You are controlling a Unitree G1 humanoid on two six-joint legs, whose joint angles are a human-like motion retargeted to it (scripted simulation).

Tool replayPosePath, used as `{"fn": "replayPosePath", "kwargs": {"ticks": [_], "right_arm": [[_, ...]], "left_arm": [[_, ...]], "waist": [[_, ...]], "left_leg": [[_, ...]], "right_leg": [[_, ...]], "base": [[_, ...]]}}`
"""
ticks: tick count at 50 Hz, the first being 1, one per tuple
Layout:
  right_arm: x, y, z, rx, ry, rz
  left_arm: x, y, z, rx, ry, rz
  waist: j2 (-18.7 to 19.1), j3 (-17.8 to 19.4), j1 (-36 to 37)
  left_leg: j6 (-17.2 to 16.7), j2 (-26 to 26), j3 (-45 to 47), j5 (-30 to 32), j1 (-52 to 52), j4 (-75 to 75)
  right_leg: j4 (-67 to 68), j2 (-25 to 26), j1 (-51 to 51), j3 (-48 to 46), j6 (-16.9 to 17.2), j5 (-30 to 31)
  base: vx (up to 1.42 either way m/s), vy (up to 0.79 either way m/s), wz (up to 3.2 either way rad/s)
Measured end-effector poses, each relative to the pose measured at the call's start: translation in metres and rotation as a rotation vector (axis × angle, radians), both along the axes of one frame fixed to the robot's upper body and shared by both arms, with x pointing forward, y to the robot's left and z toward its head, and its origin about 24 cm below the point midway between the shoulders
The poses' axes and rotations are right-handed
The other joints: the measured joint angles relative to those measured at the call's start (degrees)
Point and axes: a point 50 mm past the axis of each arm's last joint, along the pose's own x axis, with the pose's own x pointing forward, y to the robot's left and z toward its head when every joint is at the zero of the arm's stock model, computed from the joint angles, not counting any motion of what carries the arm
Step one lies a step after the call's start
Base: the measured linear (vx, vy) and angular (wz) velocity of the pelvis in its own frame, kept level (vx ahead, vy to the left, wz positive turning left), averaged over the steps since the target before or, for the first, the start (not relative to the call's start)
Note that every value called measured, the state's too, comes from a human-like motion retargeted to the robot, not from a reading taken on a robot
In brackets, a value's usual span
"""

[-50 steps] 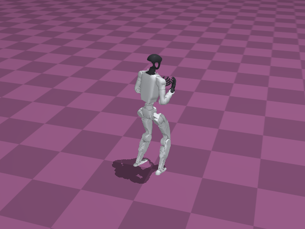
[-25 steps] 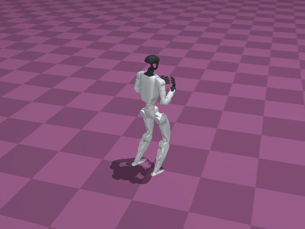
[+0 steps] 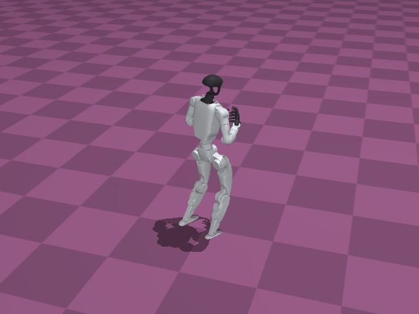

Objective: Dance

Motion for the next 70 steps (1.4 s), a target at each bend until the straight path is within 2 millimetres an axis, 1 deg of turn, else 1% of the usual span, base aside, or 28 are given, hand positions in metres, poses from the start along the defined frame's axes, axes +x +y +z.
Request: {"fn": "replayPosePath", "kwargs": {"ticks": [2, 3, 7, 8, 12, 13, 15, 18, 20, 21, 23, 25, 28, 32, 33, 35, 37, 40, 42, 45, 46, 47, 49, 51, 54, 57, 65, 70], "right_arm": [[0.000, 0.001, 0.001, 0.007, -0.001, -0.004], [0.002, 0.001, 0.002, 0.010, -0.008, -0.008], [0.003, -0.001, 0.000, 0.023, 0.005, -0.038], [0.005, -0.004, 0.000, 0.023, 0.002, -0.052], [0.009, -0.017, -0.001, 0.022, 0.007, -0.128], [0.010, -0.020, 0.001, 0.022, -0.002, -0.146], [0.012, -0.027, 0.008, 0.029, -0.033, -0.179], [0.011, -0.031, 0.012, 0.047, -0.048, -0.202], [0.012, -0.033, 0.018, 0.053, -0.069, -0.205], [0.012, -0.034, 0.018, 0.051, -0.067, -0.205], [0.011, -0.034, 0.018, 0.046, -0.069, -0.201], [0.014, -0.035, 0.021, 0.036, -0.078, -0.188], [0.013, -0.035, 0.020, 0.014, -0.077, -0.176], [0.017, -0.036, 0.016, -0.052, -0.078, -0.171], [0.019, -0.037, 0.012, -0.080, -0.068, -0.176], [0.028, -0.036, 0.000, -0.160, -0.048, -0.190], [0.031, -0.041, -0.021, -0.256, 0.018, -0.212], [0.035, -0.051, -0.063, -0.435, 0.144, -0.254], [0.044, -0.056, -0.100, -0.569, 0.236, -0.288], [0.029, -0.074, -0.157, -0.737, 0.463, -0.331], [0.029, -0.076, -0.176, -0.788, 0.531, -0.347], [0.024, -0.079, -0.193, -0.838, 0.602, -0.358], [0.003, -0.091, -0.222, -0.916, 0.757, -0.378], [-0.015, -0.099, -0.242, -0.973, 0.888, -0.400], [-0.035, -0.107, -0.260, -1.010, 1.028, -0.438], [-0.047, -0.112, -0.267, -1.008, 1.107, -0.477], [-0.051, -0.114, -0.269, -0.991, 1.130, -0.533], [-0.048, -0.104, -0.269, -1.009, 1.085, -0.492]], "left_arm": [[0.001, 0.001, -0.001, -0.026, 0.019, 0.004], [0.003, 0.002, -0.001, -0.045, 0.025, 0.006], [0.002, 0.003, -0.007, -0.101, 0.078, 0.027], [0.004, 0.004, -0.008, -0.119, 0.089, 0.035], [0.003, 0.006, -0.015, -0.183, 0.143, 0.078], [0.003, 0.007, -0.014, -0.200, 0.148, 0.089], [0.008, 0.009, -0.009, -0.245, 0.138, 0.115], [0.008, 0.011, -0.010, -0.282, 0.153, 0.147], [0.013, 0.013, -0.007, -0.304, 0.147, 0.160], [0.012, 0.013, -0.009, -0.304, 0.160, 0.164], [0.011, 0.013, -0.016, -0.297, 0.193, 0.171], [0.013, 0.015, -0.028, -0.275, 0.244, 0.180], [0.006, 0.018, -0.054, -0.208, 0.351, 0.200], [-0.003, 0.025, -0.091, -0.077, 0.485, 0.229], [-0.005, 0.028, -0.100, -0.034, 0.517, 0.239], [-0.004, 0.034, -0.120, 0.069, 0.571, 0.263], [-0.013, 0.042, -0.139, 0.180, 0.642, 0.283], [-0.025, 0.053, -0.167, 0.370, 0.738, 0.308], [-0.025, 0.058, -0.183, 0.486, 0.793, 0.335], [-0.045, 0.065, -0.204, 0.600, 0.914, 0.355], [-0.046, 0.068, -0.208, 0.633, 0.943, 0.370], [-0.049, 0.070, -0.213, 0.659, 0.975, 0.380], [-0.063, 0.071, -0.221, 0.685, 1.046, 0.385], [-0.072, 0.071, -0.226, 0.702, 1.095, 0.387], [-0.078, 0.071, -0.230, 0.713, 1.126, 0.385], [-0.080, 0.069, -0.230, 0.713, 1.125, 0.381], [-0.080, 0.072, -0.229, 0.719, 1.097, 0.400], [-0.078, 0.077, -0.227, 0.725, 1.076, 0.425]], "waist": [[0.1, 0.1, -0.1], [0.0, -0.8, -0.1], [0.4, 0.0, -0.3], [0.5, -0.9, -0.3], [1.0, 0.4, -0.9], [1.2, 0.6, -1.1], [1.9, -1.1, -1.3], [2.6, 0.2, -1.8], [2.7, -1.4, -2.0], [2.9, -0.9, -2.2], [3.0, -0.3, -2.5], [2.2, -2.2, -2.7], [1.8, -1.2, -3.1], [0.6, -1.6, -3.6], [0.2, -1.8, -3.7], [-1.9, -4.4, -4.3], [-2.6, -3.7, -4.6], [-3.7, -3.7, -4.7], [-5.0, -4.9, -5.2], [-5.9, -4.4, -5.0], [-6.2, -5.0, -5.2], [-6.5, -5.4, -5.3], [-7.1, -4.8, -5.3], [-7.5, -4.8, -5.5], [-8.2, -4.8, -6.0], [-8.8, -5.0, -6.5], [-9.6, -5.8, -6.7], [-9.5, -6.2, -5.9]], "left_leg": [[-0.1, 0.1, -0.1, 0.1, -0.4, 0.2], [-0.1, -0.2, -0.1, 1.1, -0.9, -1.6], [-0.5, 0.2, -0.5, 1.1, -1.8, 0.4], [-0.6, 0.1, -0.7, 2.1, -2.5, -1.1], [-1.1, 0.7, -1.3, 2.0, -3.8, 2.2], [-1.2, 0.8, -1.5, 2.1, -4.2, 2.8], [-1.4, 0.9, -1.9, 3.9, -6.1, 0.6], [-2.0, 1.6, -2.2, 3.7, -7.1, 3.7], [-2.3, 1.3, -2.3, 5.7, -8.4, 0.4], [-2.5, 1.5, -2.3, 5.6, -8.6, 1.5], [-2.9, 1.8, -2.4, 5.6, -9.0, 2.6], [-2.9, 0.6, -2.0, 8.4, -9.3, -2.8], [-3.2, 0.8, -1.7, 7.8, -9.7, -0.6], [-3.0, 0.3, -0.7, 7.3, -10.1, -1.2], [-2.9, 0.1, -0.3, 7.1, -10.2, -1.5], [-2.0, -2.4, 0.7, 10.5, -8.9, -10.5], [-1.6, -2.7, 1.5, 8.8, -8.8, -8.8], [-0.7, -3.3, 2.5, 6.6, -8.4, -8.2], [0.1, -5.3, 3.0, 9.1, -6.2, -16.0], [0.7, -6.4, 3.5, 7.6, -5.7, -14.5], [0.9, -6.9, 3.5, 9.1, -4.6, -18.5], [1.0, -7.5, 3.5, 10.1, -3.8, -20.9], [1.2, -8.4, 3.8, 9.8, -3.5, -20.0], [1.4, -9.3, 3.9, 9.6, -3.2, -19.9], [1.8, -10.5, 3.9, 9.9, -2.8, -20.7], [2.1, -11.5, 3.8, 10.6, -2.3, -22.0], [2.6, -12.7, 3.9, 12.3, -0.9, -25.6], [2.5, -12.2, 4.0, 13.1, 0.1, -27.4]], "right_leg": [[0.4, 0.0, -0.4, -0.2, -0.1, -0.1], [-1.4, -0.1, -0.8, -0.3, -0.1, 0.7], [0.2, 0.1, -1.3, -0.7, -0.3, 0.4], [-1.7, 0.1, -1.7, -0.9, -0.3, 1.4], [0.6, 0.5, -2.2, -1.5, -0.6, 1.1], [0.9, 0.7, -2.4, -1.7, -0.7, 1.1], [-3.2, 1.0, -3.1, -2.1, -0.8, 3.3], [-0.8, 1.5, -3.5, -2.6, -0.9, 2.9], [-4.8, 1.4, -4.1, -2.9, -0.8, 5.0], [-3.8, 1.6, -4.2, -3.1, -0.8, 4.8], [-2.4, 1.8, -4.6, -3.2, -0.7, 4.6], [-6.0, 0.8, -5.5, -3.2, -0.4, 6.3], [-3.1, 0.9, -6.2, -3.2, -0.1, 5.5], [-1.1, 0.2, -7.9, -3.1, 0.3, 4.5], [-0.7, -0.1, -8.4, -3.1, 0.4, 4.2], [-2.1, -2.6, -10.6, -2.8, 0.8, 4.3], [0.8, -3.3, -11.1, -2.8, 0.9, 3.0], [4.1, -4.3, -12.0, -2.6, 1.2, 0.8], [3.9, -6.0, -13.2, -2.3, 1.6, 0.4], [7.2, -7.5, -13.5, -1.8, 2.0, -0.9], [6.4, -7.8, -13.9, -1.7, 2.0, -0.7], [6.3, -8.2, -14.2, -1.6, 2.1, -0.6], [8.5, -9.3, -14.4, -1.1, 2.4, -1.1], [9.9, -10.3, -14.7, -0.7, 2.6, -1.5], [11.6, -11.5, -15.3, -0.3, 2.9, -1.9], [12.8, -12.5, -15.8, 0.1, 3.2, -2.0], [12.1, -13.5, -15.5, 0.5, 3.9, -1.2], [9.1, -12.8, -14.0, 0.2, 3.8, -0.8]], "base": [[0.00, 0.00, 0.00], [0.00, 0.00, 0.00], [-0.03, -0.02, 0.05], [0.00, 0.00, 0.00], [-0.06, -0.03, 0.08], [0.00, 0.00, 0.00], [0.00, 0.00, 0.00], [-0.05, -0.02, 0.07], [0.00, 0.00, 0.00], [0.00, 0.00, 0.00], [-0.04, 0.00, 0.01], [0.00, 0.00, 0.00], [-0.02, 0.01, -0.01], [0.00, 0.04, 0.00], [0.03, 0.07, 0.06], [0.05, 0.08, 0.12], [-0.03, 0.10, 0.10], [-0.01, 0.11, 0.10], [0.01, 0.11, 0.13], [-0.03, 0.11, 0.09], [0.02, 0.11, 0.10], [0.00, 0.11, 0.09], [-0.04, 0.10, 0.07], [-0.02, 0.09, 0.08], [-0.02, 0.08, 0.08], [-0.01, 0.04, 0.04], [0.00, 0.00, 0.00], [0.00, 0.00, 0.00]]}}
